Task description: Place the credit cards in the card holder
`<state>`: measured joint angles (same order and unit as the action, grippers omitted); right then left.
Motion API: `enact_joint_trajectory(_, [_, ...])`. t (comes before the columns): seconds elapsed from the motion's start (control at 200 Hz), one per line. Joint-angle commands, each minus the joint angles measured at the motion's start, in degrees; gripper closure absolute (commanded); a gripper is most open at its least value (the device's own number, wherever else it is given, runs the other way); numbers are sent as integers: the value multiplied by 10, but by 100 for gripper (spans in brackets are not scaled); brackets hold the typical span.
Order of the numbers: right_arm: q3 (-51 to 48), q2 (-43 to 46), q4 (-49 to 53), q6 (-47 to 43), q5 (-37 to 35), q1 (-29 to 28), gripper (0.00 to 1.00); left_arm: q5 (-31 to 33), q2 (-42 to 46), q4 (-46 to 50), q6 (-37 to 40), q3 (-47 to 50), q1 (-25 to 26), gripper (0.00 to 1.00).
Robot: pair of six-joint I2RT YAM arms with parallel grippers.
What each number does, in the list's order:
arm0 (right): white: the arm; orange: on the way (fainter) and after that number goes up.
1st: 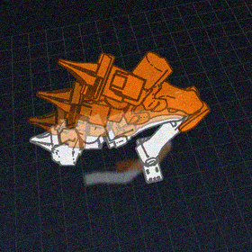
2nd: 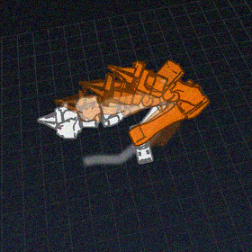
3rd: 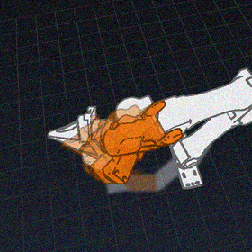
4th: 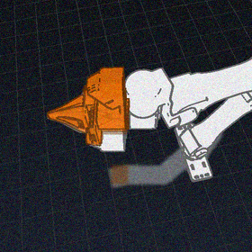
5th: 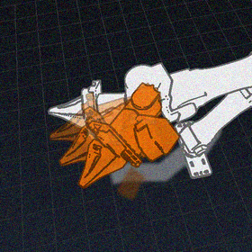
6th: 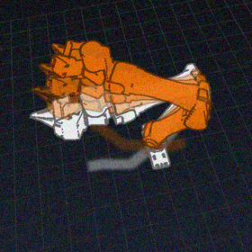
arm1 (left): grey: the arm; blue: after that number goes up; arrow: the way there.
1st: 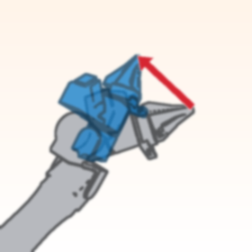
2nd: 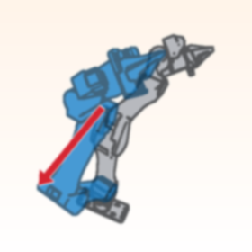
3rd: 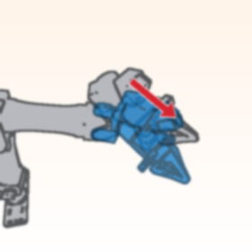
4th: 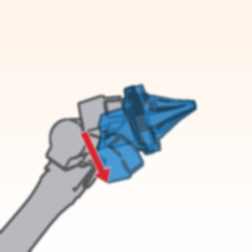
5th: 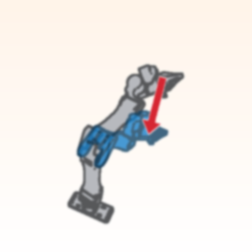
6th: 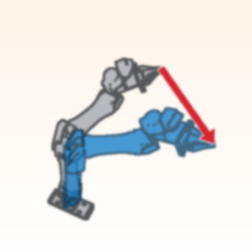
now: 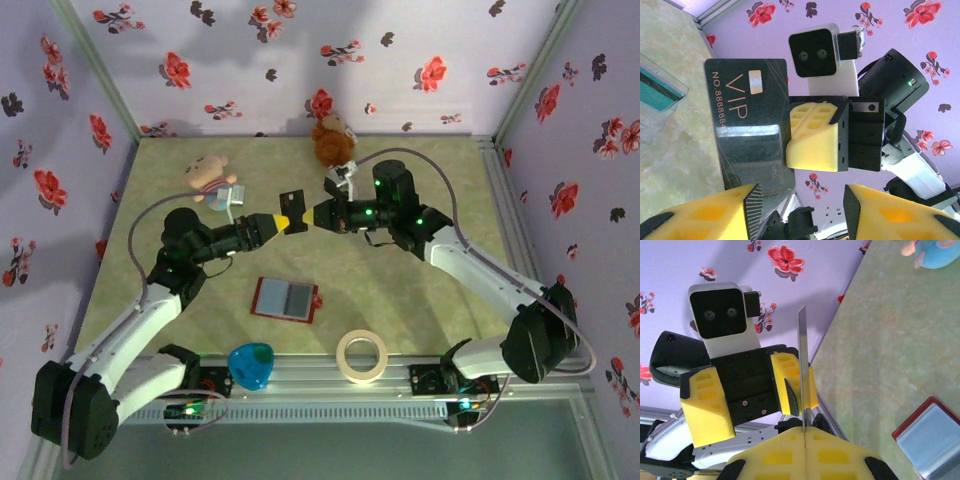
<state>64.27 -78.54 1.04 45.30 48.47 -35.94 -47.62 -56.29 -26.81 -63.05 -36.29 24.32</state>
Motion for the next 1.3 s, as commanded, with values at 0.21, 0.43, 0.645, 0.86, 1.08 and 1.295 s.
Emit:
enact_joint_trajectory(0.21, [-2,23,65,-66,48,24,100,17,26,184,88,-31,-23,49])
enact_joint_trajectory(0.43, [9,11,109,-113,70,-1,100,-20,35,164,89,-25,-23,51])
enact_joint_trajectory(0.645, [-12,23,21,-57,90,-10,100,-31,29,96,43,-7,-23,57])
enact_joint_trajectory(0.86, [-14,8,-3,-36,97,-16,100,-32,28,55,19,2,-23,76])
enact_joint_trajectory(1.08, [-42,-4,-62,5,81,-23,68,-51,17,45,15,11,-28,100])
enact_joint_trajectory(1.295, [-69,21,160,-126,-136,-26,41,-21,28,397,221,-42,-44,100])
